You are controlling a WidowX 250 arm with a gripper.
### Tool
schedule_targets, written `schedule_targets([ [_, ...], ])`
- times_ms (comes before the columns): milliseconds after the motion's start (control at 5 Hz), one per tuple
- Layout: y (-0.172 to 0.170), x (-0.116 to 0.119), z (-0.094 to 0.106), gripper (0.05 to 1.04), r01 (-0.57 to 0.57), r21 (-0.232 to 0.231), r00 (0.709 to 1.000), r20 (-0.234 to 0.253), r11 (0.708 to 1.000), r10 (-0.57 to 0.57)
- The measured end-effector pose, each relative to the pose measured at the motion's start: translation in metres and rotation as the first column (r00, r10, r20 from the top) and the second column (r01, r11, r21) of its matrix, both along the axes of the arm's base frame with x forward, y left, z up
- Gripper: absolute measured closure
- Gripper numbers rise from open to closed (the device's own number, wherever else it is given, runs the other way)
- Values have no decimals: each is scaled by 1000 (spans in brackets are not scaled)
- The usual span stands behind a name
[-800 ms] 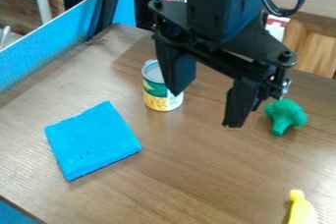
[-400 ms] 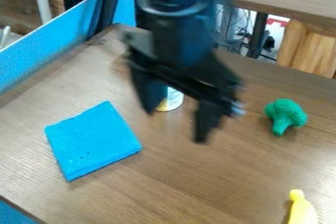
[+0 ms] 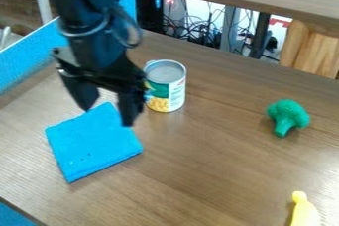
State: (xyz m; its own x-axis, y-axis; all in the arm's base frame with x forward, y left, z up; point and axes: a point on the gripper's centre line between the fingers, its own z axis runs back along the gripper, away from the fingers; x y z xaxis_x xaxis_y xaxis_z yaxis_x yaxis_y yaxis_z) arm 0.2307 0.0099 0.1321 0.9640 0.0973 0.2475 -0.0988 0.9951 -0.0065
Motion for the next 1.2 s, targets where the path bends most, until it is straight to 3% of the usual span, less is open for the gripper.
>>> schedule_targets([
  [200, 31, 10, -21, 83, -53, 10, 998, 24, 999, 52],
  [400, 55, 19, -40, 83, -90, 50, 996, 20, 995, 89],
  [600, 64, 28, -62, 83, -106, 25, 994, 40, 994, 105],
  [800, 61, 32, -72, 83, -100, -3, 994, 51, 995, 100],
  [1200, 66, 30, -89, 83, -97, 32, 995, 22, 995, 96],
])
